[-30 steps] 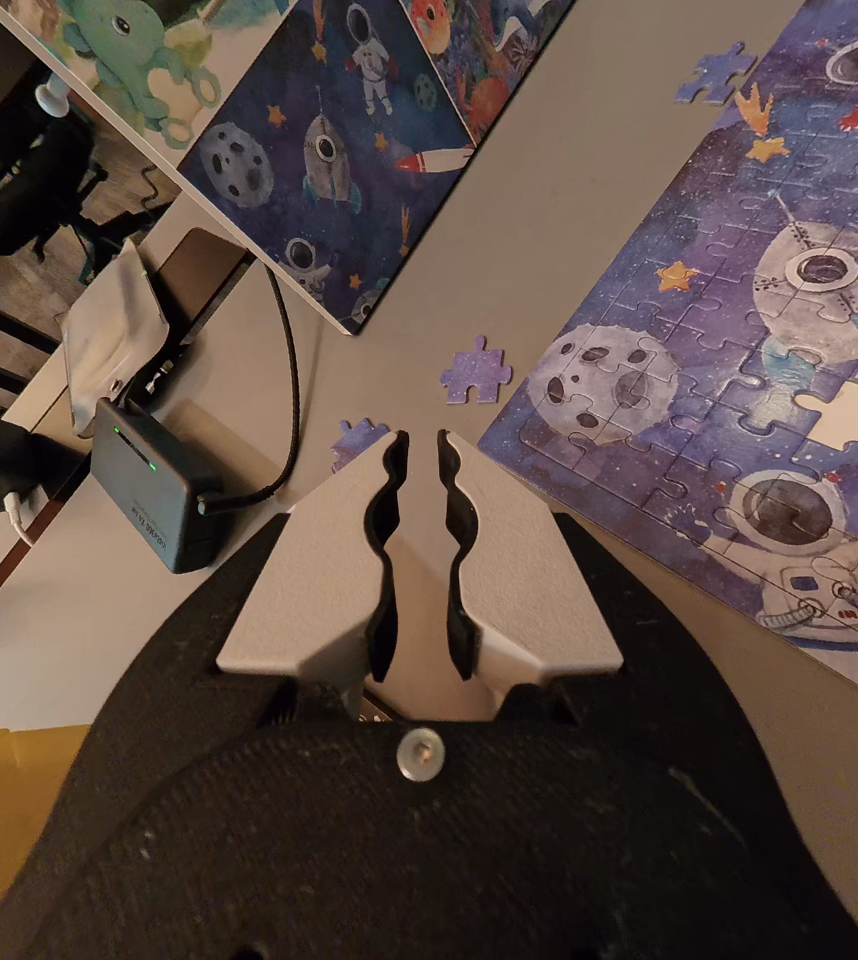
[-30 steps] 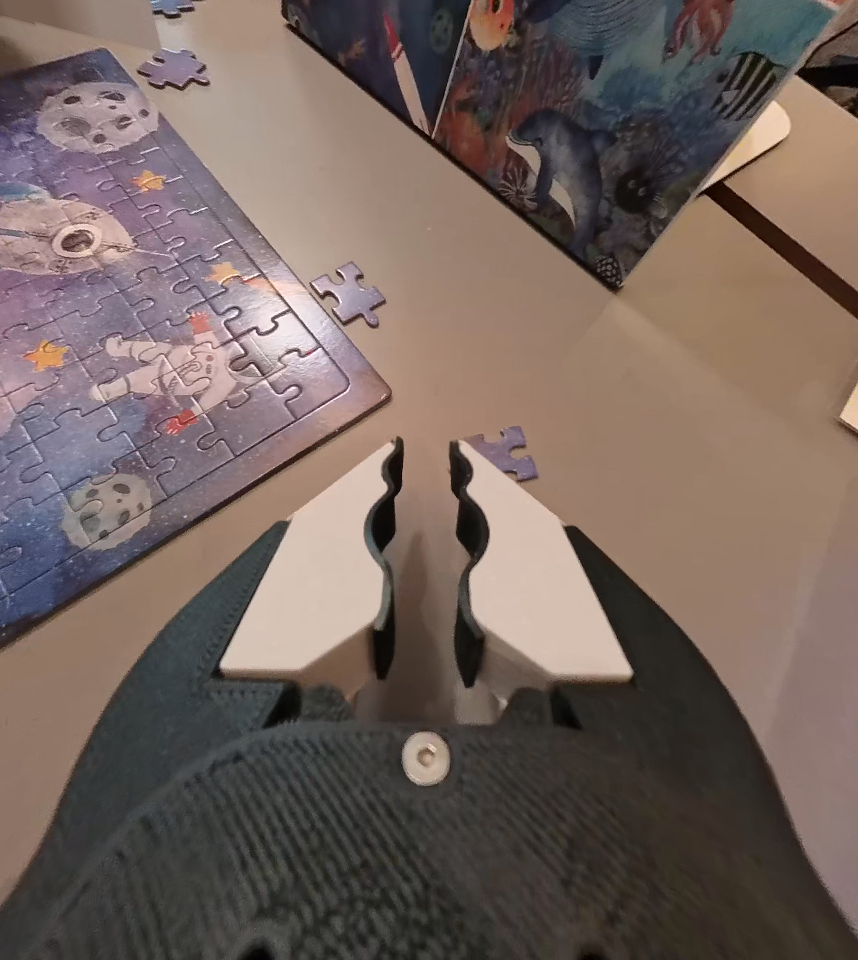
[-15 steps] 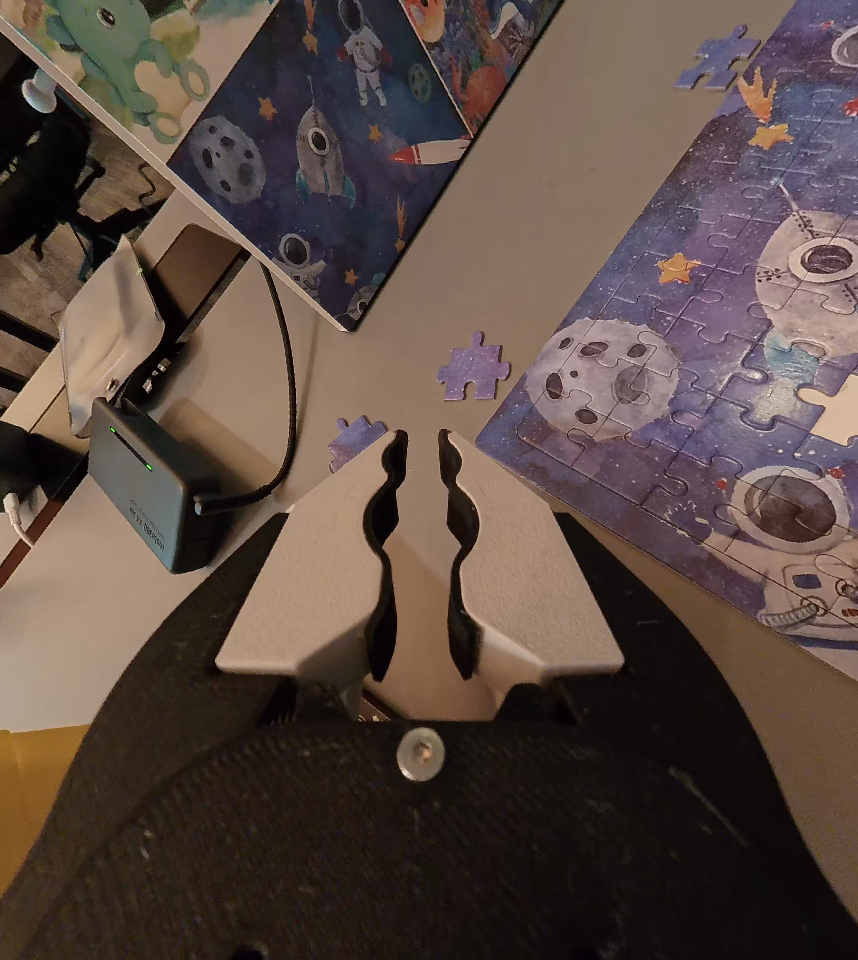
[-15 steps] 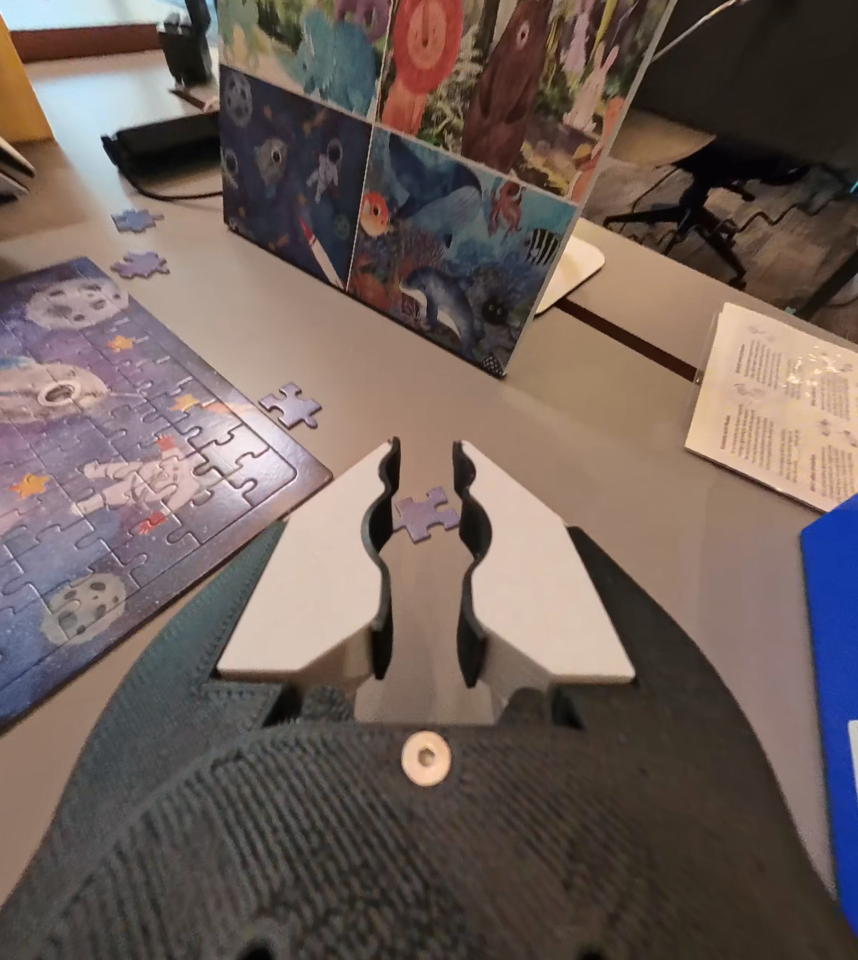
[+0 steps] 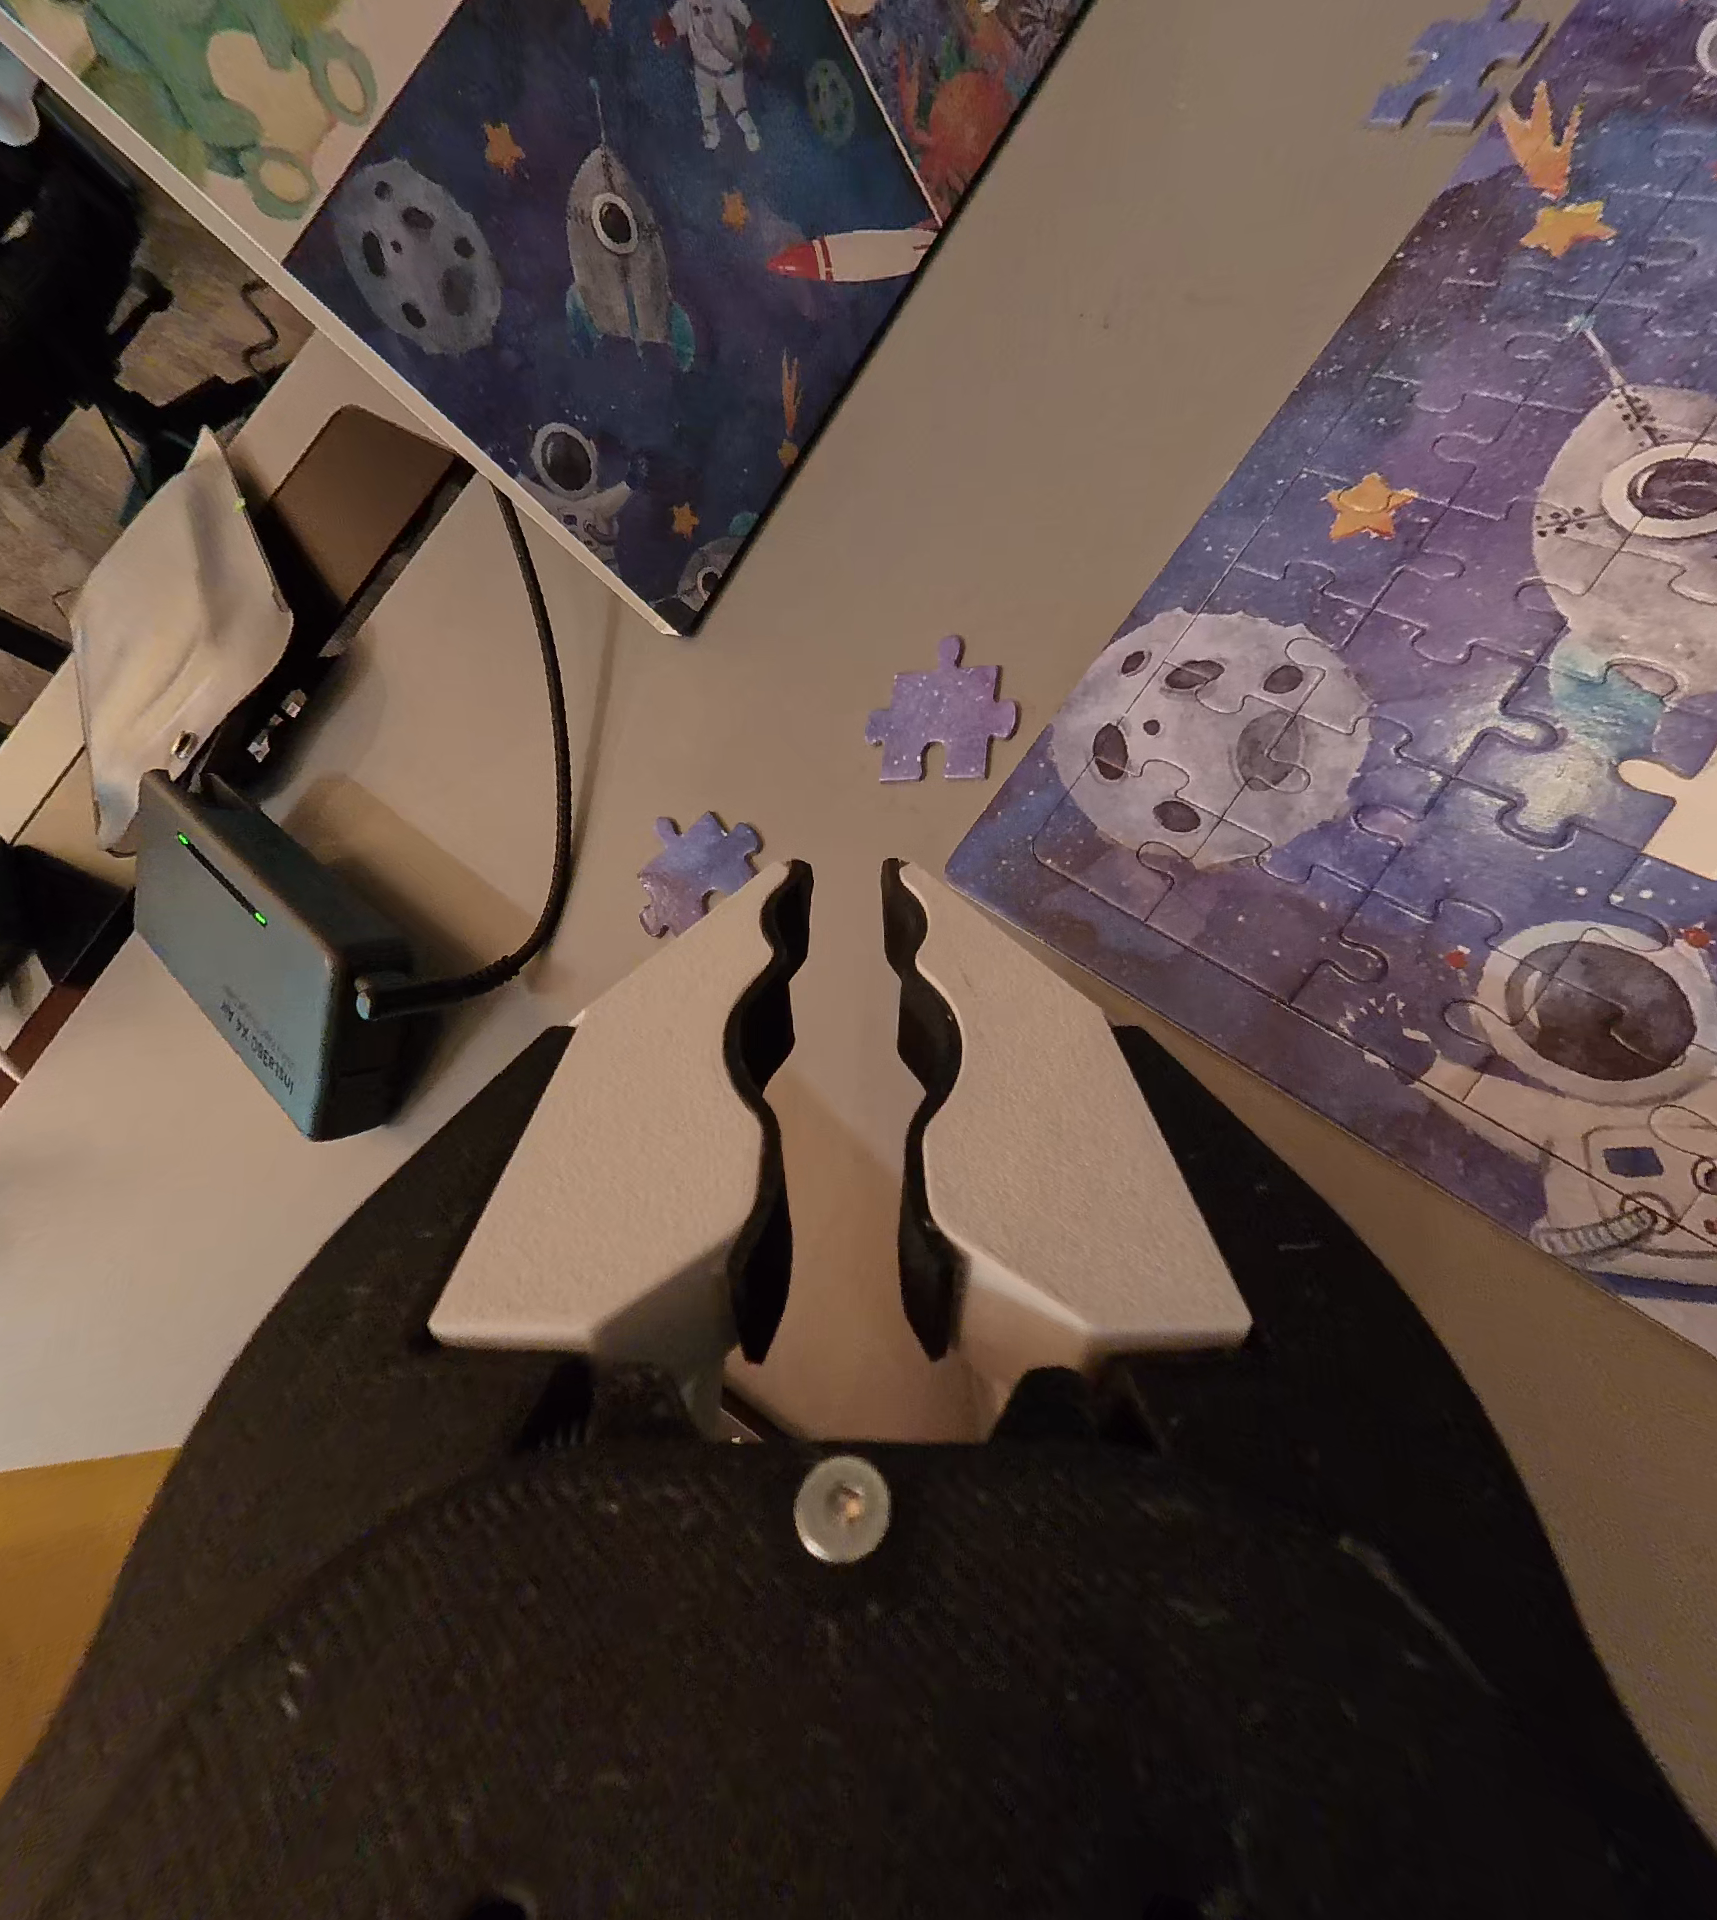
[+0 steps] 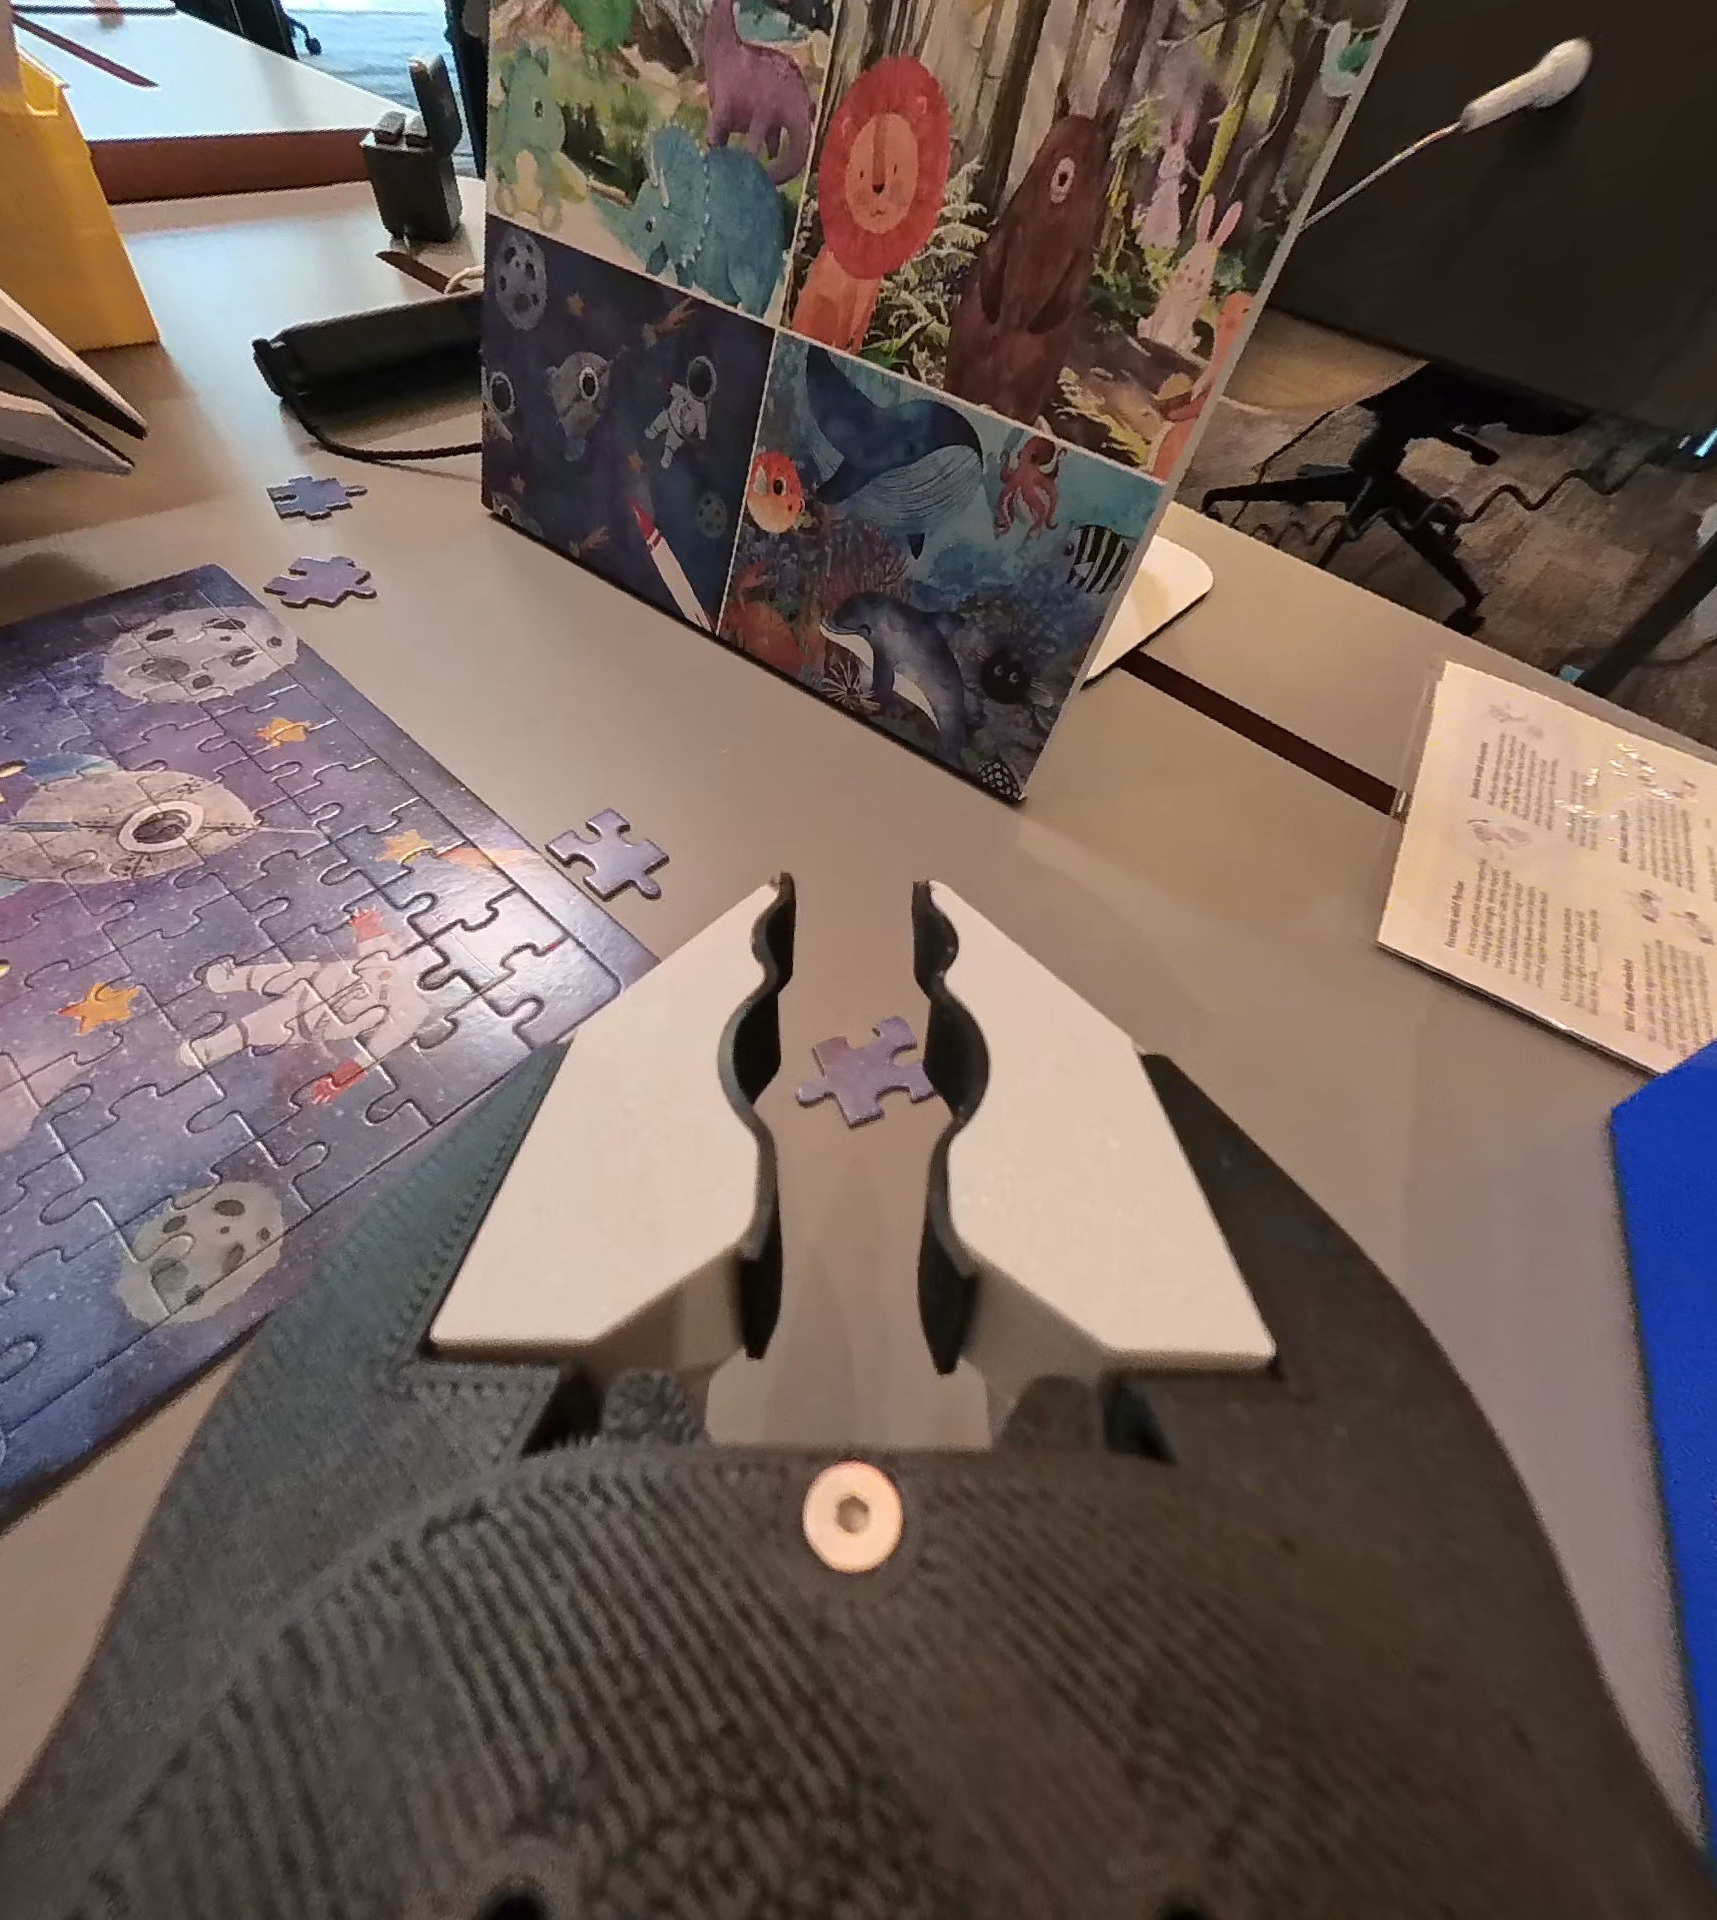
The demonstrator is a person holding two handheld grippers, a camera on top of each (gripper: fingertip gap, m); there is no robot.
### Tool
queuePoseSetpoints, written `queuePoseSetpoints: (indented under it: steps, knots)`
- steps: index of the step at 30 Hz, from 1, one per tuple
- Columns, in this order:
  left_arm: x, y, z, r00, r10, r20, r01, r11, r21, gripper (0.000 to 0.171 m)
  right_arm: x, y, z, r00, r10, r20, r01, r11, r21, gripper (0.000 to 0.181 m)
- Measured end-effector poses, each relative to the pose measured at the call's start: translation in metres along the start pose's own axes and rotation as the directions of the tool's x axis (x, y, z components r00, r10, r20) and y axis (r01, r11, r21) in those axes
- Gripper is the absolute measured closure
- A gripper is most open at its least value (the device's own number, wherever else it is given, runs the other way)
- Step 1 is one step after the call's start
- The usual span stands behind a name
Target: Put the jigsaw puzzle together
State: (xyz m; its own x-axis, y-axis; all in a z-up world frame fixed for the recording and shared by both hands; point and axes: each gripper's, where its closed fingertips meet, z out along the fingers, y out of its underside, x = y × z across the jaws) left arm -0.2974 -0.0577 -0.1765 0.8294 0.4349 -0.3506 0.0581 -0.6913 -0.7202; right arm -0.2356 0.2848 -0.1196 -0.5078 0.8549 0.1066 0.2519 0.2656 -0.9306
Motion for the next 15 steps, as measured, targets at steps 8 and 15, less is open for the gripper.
queuePoseSetpoints:
  steps: [8,15]
  knots:
    - [0.002,0.001,0.002,1.0,0.0,-0.007,0.0,1.0,-0.006,0.159,-0.017,0.011,0.019,0.999,0.027,0.047,-0.024,0.998,-0.053,0.146]
    - [0.005,-0.001,0.002,1.0,0.009,-0.012,-0.009,1.0,-0.003,0.159,-0.052,0.026,0.047,0.994,0.007,0.111,0.008,0.991,-0.134,0.142]
